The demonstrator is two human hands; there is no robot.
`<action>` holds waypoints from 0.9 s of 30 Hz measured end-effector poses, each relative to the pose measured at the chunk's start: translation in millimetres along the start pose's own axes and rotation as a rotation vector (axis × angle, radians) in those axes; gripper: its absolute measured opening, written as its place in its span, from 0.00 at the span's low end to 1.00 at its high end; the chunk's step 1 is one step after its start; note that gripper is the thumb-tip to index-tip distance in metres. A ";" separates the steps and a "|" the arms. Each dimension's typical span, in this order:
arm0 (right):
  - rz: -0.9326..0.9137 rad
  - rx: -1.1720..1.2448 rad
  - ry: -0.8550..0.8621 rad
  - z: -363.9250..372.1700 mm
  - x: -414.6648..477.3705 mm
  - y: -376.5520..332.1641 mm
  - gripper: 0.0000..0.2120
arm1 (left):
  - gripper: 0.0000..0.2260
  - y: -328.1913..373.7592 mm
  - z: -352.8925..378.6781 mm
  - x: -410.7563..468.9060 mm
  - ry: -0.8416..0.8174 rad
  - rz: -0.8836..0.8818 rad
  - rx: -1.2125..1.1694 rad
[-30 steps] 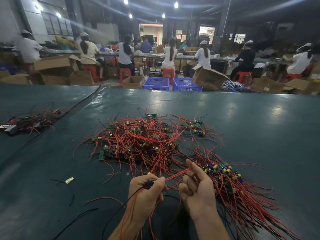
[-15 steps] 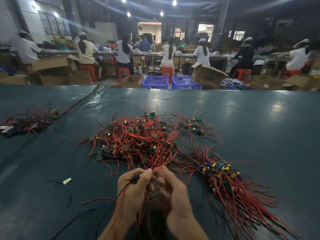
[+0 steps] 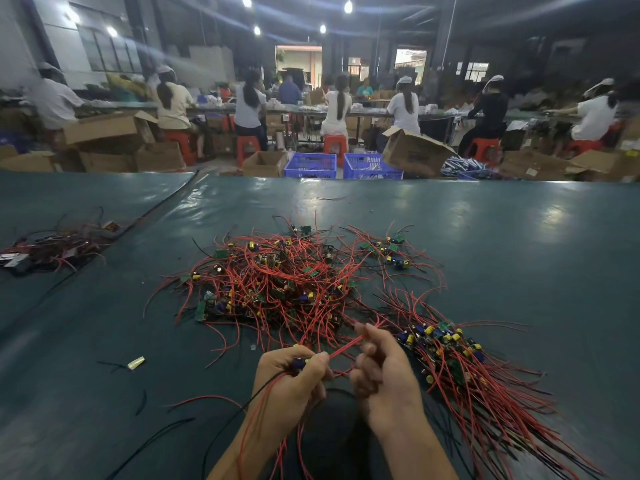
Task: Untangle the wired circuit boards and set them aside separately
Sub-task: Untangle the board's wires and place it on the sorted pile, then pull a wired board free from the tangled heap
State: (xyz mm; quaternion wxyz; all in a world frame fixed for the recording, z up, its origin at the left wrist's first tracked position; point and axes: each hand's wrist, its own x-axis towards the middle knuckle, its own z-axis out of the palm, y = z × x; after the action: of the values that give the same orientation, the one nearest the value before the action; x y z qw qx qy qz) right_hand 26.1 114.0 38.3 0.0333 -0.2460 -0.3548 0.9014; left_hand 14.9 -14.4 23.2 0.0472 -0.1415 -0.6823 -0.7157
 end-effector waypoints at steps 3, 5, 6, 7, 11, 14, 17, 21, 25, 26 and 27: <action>-0.051 0.070 0.022 -7.9 4.7 -14.0 0.09 | 0.15 4.3 2.3 -3.6 -0.057 -0.003 0.025; -0.066 0.116 0.042 -11.3 6.9 -18.2 0.08 | 0.13 6.6 3.6 -5.5 -0.080 -0.013 0.031; -0.070 0.133 0.047 -12.4 7.6 -18.5 0.08 | 0.13 6.9 4.2 -6.2 -0.086 -0.016 0.035; -0.073 0.147 0.051 -12.6 7.5 -18.6 0.08 | 0.13 7.2 4.7 -7.0 -0.093 -0.019 0.038; -0.125 0.168 0.078 -11.8 6.1 -17.2 0.08 | 0.13 8.4 8.3 -11.3 -0.128 0.001 0.045; -0.282 0.120 0.076 -10.5 3.9 -13.6 0.06 | 0.14 9.1 5.6 -9.8 -0.096 -0.032 -0.037; -0.429 0.017 0.094 -5.2 0.8 -9.1 0.08 | 0.16 8.5 0.6 -5.4 -0.010 -0.124 -0.167; -0.414 0.081 0.120 -7.2 2.2 -9.5 0.11 | 0.13 8.0 4.7 -7.2 -0.046 -0.161 -0.140; -0.307 0.141 0.030 -10.3 2.5 -10.6 0.07 | 0.13 9.4 6.4 -8.3 0.008 -0.199 -0.204; -0.287 0.106 0.011 -9.9 2.1 -9.1 0.09 | 0.13 8.4 4.1 -6.8 0.031 -0.203 -0.227; -0.263 0.045 -0.002 -9.0 1.9 -6.7 0.14 | 0.14 8.1 1.8 -4.9 0.051 -0.212 -0.243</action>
State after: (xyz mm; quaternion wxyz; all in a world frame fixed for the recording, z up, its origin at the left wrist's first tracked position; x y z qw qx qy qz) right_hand 27.9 125.1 36.2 0.1562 -0.1955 -0.3639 0.8972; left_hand 21.9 -13.8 29.8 -0.0287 -0.0550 -0.6003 -0.7974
